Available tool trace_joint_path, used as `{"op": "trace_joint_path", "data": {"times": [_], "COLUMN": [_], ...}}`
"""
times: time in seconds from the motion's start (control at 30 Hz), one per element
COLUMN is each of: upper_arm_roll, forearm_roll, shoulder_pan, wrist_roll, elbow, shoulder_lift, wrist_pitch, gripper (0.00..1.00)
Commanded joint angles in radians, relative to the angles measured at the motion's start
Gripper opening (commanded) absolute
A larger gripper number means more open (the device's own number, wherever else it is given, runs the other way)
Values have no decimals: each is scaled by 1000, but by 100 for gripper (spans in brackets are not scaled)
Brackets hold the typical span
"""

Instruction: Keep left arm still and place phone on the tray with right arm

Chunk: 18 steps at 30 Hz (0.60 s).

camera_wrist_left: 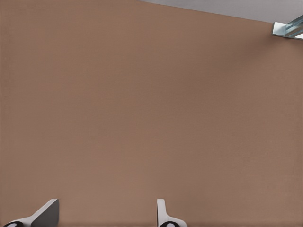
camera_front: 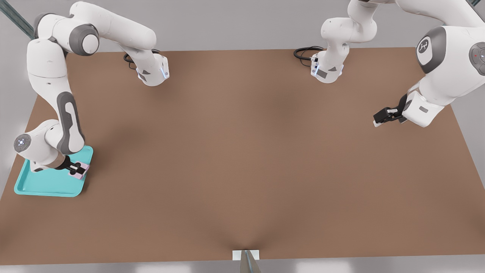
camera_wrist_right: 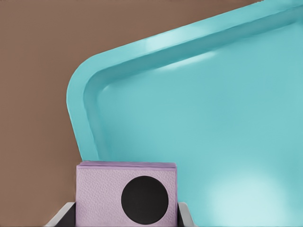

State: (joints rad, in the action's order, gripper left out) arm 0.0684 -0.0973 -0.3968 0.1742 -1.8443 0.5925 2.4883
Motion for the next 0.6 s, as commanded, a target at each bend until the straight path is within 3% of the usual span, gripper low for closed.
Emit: {"op": "trace_joint_path", "data": {"times": [0.0,0.03,0.07,0.2,0.27,0.3,0.33,0.37,0.47,0.5,0.53,0.57], "upper_arm_roll": [16,31,33,27,-30,-35,-91,-98,-142,-137,-87,-73], "forearm_roll": [-15,-15,-15,-19,4,91,165,186,172,172,166,165], "shoulder_pan": [-7,-5,-7,9,88,173,232,311,349,394,470,489], "wrist_roll": [720,746,763,720,420,208,16,-136,-191,-232,-243,-240], "elbow": [10,16,22,33,23,34,100,152,146,337,571,593], "shoulder_lift": [7,12,12,-26,-204,-313,-350,-373,-507,-445,-321,-315], "wrist_pitch": [35,43,43,32,-152,-288,-400,-515,-611,-816,-995,-1006], "gripper": [82,85,100,100,100,100,100,100,100,100,100,100]}}
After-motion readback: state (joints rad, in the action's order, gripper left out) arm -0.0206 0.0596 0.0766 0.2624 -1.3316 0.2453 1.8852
